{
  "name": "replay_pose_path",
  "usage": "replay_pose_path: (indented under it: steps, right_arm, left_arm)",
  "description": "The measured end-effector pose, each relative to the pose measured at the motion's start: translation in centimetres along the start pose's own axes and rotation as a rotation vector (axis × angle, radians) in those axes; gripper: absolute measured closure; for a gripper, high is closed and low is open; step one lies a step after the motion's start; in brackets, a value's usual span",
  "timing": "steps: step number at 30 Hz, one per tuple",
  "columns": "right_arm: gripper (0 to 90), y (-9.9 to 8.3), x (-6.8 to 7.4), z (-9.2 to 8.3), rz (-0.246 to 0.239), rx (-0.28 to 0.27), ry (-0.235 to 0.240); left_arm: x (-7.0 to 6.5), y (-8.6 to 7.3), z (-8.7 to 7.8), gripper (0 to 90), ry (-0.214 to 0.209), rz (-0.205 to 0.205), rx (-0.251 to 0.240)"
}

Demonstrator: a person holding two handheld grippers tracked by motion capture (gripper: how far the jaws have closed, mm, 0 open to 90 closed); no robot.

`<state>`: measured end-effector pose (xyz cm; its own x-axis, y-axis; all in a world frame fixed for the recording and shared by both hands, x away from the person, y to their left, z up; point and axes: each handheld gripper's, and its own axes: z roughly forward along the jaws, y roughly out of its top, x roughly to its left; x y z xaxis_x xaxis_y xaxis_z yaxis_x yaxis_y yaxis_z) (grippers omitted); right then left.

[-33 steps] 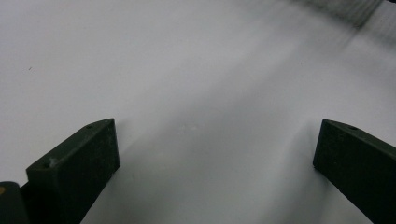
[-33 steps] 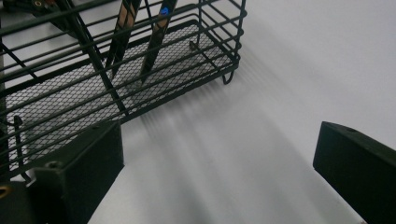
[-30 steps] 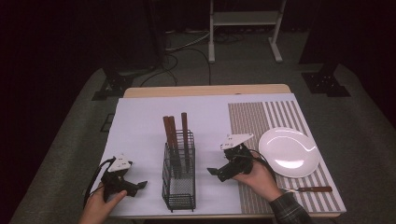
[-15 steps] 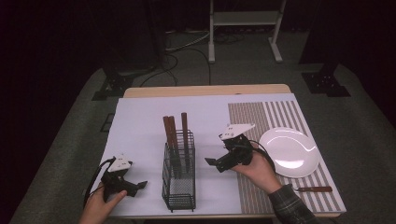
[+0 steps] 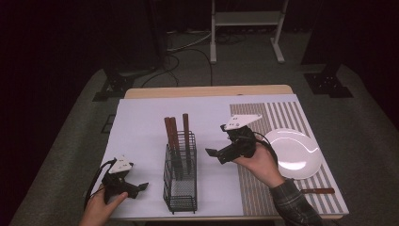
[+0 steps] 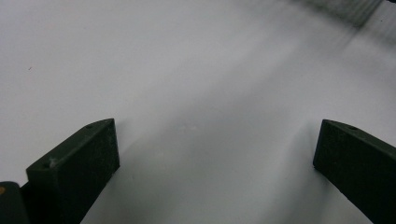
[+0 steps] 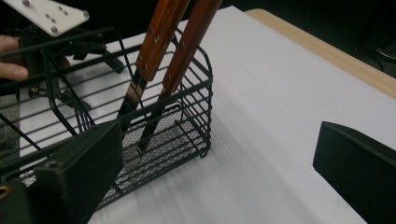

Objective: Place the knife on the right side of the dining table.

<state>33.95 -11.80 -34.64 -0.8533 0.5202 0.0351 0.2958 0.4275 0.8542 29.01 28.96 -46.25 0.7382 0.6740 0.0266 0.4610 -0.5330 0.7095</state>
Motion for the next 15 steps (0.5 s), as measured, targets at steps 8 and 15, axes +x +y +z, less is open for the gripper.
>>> replay_pose_path:
  steps: [8, 15]
  right_arm:
    - [0.4, 1.3, -0.1, -0.6, 0.012, -0.051, 0.010]
    - [0.5, 2.3, -0.1, -0.6, 0.026, -0.069, 0.026]
  left_arm:
    - [0.0, 0.0, 0.0, 0.0, 0.000, 0.000, 0.000]
    - [0.0, 0.0, 0.0, 0.0, 0.001, 0.002, 0.000]
